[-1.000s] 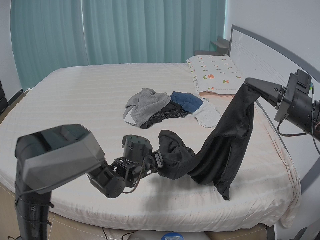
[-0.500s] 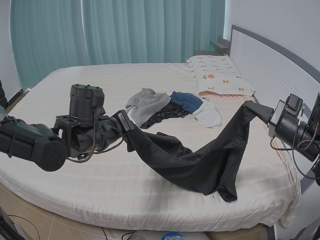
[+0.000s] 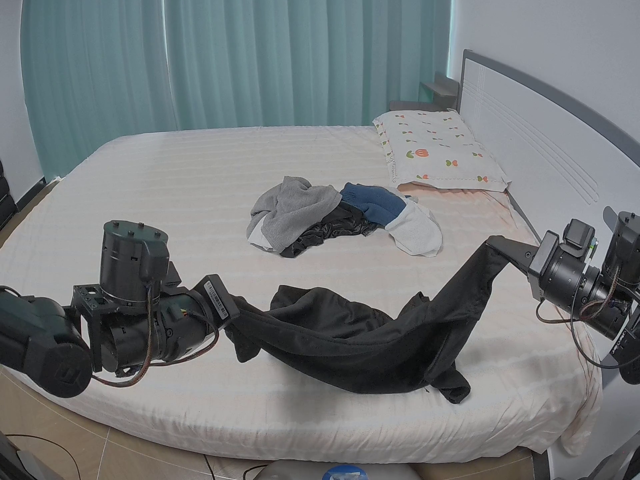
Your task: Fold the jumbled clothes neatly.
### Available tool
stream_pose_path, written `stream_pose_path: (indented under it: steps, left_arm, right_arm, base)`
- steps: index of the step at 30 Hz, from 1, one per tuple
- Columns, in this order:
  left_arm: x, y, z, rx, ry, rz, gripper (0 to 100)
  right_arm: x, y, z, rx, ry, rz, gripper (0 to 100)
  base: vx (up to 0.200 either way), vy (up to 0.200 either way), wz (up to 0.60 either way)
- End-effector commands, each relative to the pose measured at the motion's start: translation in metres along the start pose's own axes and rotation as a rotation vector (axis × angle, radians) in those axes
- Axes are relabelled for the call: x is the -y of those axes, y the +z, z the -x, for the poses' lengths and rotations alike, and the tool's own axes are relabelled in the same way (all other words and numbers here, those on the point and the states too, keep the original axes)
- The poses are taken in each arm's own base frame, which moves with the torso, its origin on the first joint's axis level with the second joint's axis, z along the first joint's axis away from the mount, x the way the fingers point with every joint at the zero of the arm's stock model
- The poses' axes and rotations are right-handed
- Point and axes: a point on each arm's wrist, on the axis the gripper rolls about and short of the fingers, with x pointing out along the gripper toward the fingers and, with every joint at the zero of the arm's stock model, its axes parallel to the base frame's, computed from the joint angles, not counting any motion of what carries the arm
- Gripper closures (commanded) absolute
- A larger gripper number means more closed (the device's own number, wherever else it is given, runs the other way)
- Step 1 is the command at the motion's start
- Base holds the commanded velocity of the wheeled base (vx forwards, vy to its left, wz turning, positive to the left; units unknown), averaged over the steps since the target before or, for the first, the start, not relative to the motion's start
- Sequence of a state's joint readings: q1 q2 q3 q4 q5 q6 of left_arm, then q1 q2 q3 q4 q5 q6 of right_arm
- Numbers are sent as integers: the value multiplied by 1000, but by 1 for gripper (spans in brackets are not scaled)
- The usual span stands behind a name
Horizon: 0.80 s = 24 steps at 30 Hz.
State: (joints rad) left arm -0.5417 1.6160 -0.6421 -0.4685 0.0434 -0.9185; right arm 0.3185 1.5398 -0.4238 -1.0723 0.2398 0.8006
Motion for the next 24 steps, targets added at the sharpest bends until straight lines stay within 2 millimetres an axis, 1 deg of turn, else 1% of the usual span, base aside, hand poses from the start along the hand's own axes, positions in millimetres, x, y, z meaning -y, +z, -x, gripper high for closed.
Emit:
stream_pose_path:
  steps: [1, 3, 11, 12, 15, 20, 24]
  left_arm:
    - [-3, -4, 4, -9, -2, 5, 100]
    - [-3, -4, 5, -7, -5, 16, 100]
    - [-3, -4, 6, -7, -8, 30, 100]
    - [-6, -4, 5, -16, -3, 34, 100]
    - [-6, -4, 6, -30, -12, 34, 100]
    - [-6, -5, 6, -39, -18, 32, 100]
    - [-5, -4, 5, -35, -17, 29, 100]
  right_arm:
    - [8, -7, -6, -31, -30, -20, 100]
    - [12, -7, -9, -32, -42, -22, 100]
    - [13, -9, -7, -39, -47, -24, 100]
    - [14, -10, -7, -42, -50, -25, 100]
    - [17, -11, -9, -49, -62, -31, 100]
    - [23, -14, -11, -62, -82, -35, 100]
    - [22, -15, -11, -64, -82, -35, 100]
  base:
    - [0, 0, 0]
    - [0, 0, 0]
    - [-200, 0, 0]
    - [-200, 0, 0]
    - [-200, 0, 0]
    - [0, 0, 0]
    - [0, 0, 0]
